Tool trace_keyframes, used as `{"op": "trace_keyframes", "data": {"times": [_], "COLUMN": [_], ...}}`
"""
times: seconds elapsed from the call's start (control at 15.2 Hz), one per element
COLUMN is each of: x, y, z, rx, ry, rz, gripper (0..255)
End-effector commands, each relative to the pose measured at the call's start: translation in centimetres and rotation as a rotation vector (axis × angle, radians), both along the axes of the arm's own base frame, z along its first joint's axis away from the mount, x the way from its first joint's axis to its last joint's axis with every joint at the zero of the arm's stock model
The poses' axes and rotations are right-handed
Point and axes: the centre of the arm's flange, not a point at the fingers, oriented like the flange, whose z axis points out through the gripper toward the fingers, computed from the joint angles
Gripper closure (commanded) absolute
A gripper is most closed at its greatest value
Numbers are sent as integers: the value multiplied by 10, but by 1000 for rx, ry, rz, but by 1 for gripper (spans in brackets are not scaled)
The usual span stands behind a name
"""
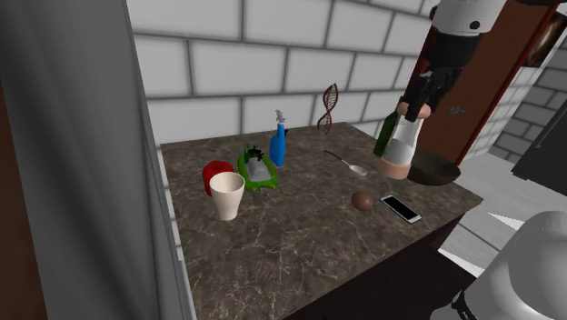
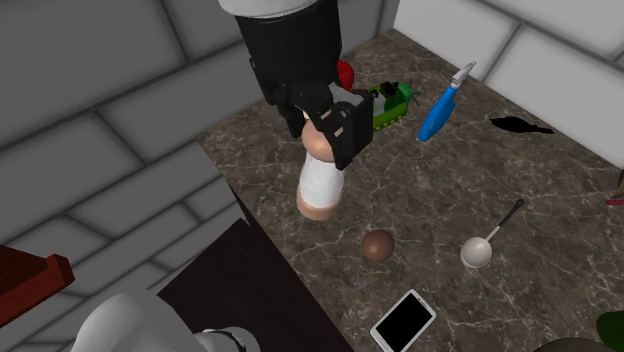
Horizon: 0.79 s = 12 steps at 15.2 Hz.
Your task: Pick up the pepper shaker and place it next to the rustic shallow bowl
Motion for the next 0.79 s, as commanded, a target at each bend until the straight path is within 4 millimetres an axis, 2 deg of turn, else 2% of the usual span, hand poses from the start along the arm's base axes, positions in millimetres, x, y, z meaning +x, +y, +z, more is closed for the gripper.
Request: {"op": "trace_keyframes", "data": {"times": [0.0, 0.73], "x": [-11, -54], "y": [-24, -163], "z": [1, 1], "rx": [0, 0], "ry": [1, 1], "rz": [2, 2], "gripper": [255, 255]}}
